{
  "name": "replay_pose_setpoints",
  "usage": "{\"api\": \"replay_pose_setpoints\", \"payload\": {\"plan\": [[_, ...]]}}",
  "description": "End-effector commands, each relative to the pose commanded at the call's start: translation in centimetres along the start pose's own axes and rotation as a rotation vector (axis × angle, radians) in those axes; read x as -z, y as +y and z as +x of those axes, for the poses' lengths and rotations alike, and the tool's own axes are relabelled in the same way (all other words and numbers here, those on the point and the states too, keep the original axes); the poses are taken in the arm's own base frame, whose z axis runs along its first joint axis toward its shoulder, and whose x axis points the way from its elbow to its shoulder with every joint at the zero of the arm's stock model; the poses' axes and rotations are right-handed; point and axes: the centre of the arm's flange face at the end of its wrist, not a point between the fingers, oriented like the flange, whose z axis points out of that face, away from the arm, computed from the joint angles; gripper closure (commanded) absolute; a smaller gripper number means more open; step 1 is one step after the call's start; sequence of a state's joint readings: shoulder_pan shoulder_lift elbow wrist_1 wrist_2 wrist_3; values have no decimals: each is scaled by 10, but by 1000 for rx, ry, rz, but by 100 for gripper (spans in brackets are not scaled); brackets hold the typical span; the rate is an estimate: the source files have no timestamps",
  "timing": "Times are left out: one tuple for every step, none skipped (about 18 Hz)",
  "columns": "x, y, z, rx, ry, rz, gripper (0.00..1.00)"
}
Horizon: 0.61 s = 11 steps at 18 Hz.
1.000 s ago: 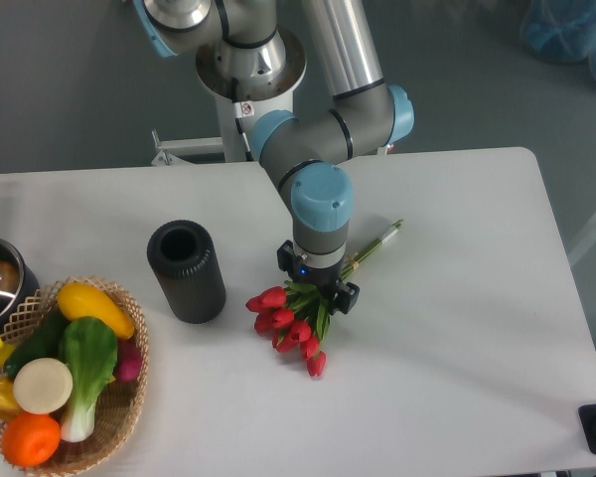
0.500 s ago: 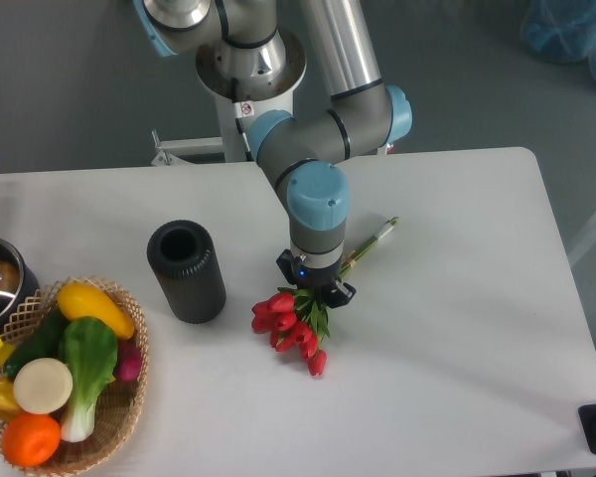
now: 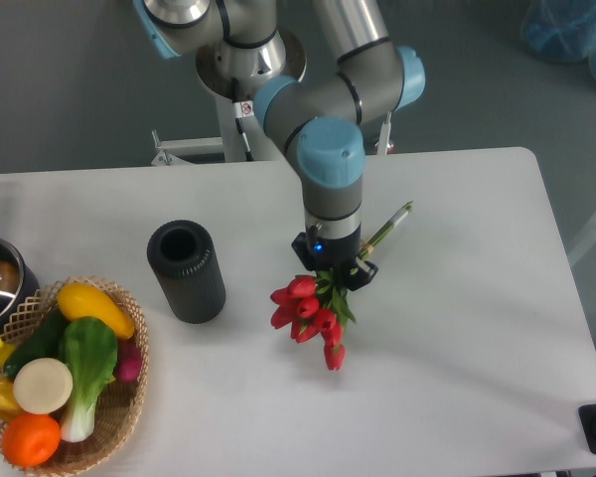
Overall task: Pick up the flowers from the table
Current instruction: 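Lift the gripped red tulip bunch up off the table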
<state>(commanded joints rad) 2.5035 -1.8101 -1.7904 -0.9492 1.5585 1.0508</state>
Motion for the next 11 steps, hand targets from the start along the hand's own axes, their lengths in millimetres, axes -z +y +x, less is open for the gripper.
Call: {"api": "replay_pose_setpoints", "payload": {"plan": [[15, -3, -4, -3, 5, 2, 100], [23, -4, -8, -2, 5, 0, 100], [30, -6, -9, -4, 8, 1, 100], [35, -7, -10, -4, 10, -1, 100], [41, -8, -12, -7, 11, 1, 100], [48, -9, -15, -8, 7, 3, 100], [56, -10, -17, -8, 6, 4, 100], [62, -12, -18, -9, 13, -2, 100], [68, -13, -19, -10, 18, -5, 100], [75, -14, -22, -10, 21, -7, 100], [80, -14, -24, -9, 23, -10, 100]]}}
